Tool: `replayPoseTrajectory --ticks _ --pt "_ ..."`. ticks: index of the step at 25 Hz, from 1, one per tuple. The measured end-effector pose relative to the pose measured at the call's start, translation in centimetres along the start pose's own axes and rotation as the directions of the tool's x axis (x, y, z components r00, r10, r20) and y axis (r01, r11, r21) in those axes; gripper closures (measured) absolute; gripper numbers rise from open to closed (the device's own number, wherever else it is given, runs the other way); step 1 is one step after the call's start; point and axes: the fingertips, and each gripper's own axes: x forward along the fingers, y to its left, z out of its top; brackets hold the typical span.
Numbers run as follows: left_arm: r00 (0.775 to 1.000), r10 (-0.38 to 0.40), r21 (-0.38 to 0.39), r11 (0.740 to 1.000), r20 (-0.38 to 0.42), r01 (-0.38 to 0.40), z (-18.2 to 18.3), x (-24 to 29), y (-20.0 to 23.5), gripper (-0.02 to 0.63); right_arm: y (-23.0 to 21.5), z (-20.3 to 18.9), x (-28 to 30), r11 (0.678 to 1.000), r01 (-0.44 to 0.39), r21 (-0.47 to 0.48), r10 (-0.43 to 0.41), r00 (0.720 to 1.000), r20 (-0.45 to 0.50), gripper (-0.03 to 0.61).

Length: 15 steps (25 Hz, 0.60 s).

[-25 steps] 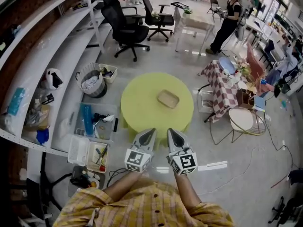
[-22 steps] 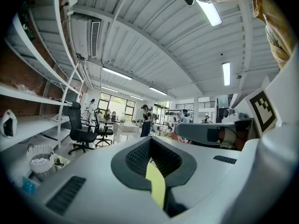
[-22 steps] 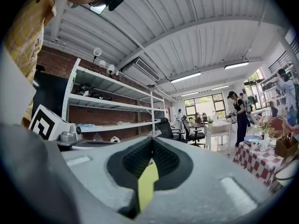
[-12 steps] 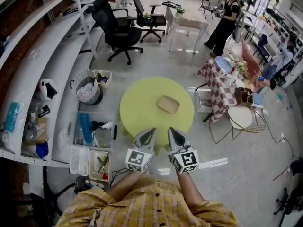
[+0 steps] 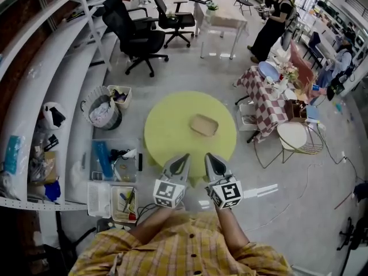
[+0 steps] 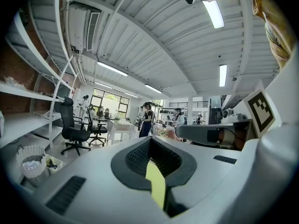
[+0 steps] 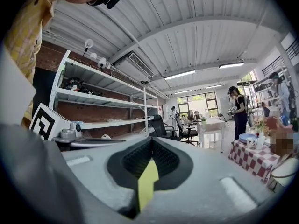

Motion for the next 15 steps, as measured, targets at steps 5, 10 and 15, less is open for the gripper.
replayPoseTrajectory --ticks 5,10,15 --pt "1.0 -0.005 -0.012 1.0 -0.004 0.005 -0.1 0.5 0.3 0.609 -0.6 0.1 0.3 1.0 0.013 0.011 -0.013 1.0 0.0 0.58" --pt "1.0 -0.005 -0.033 0.999 -0.004 0.004 -0.5 1.0 -0.1 0.609 -1.2 -0.1 -0.2 0.999 0.02 0.028 -0.02 1.0 -0.005 0.58" --pt "1.0 -0.006 -0.042 0.999 -0.008 0.006 -1.0 2.5 -0.9 0.609 -2.5 -0.7 -0.7 1.0 0.019 0.015 -0.018 1.0 -0.025 0.58"
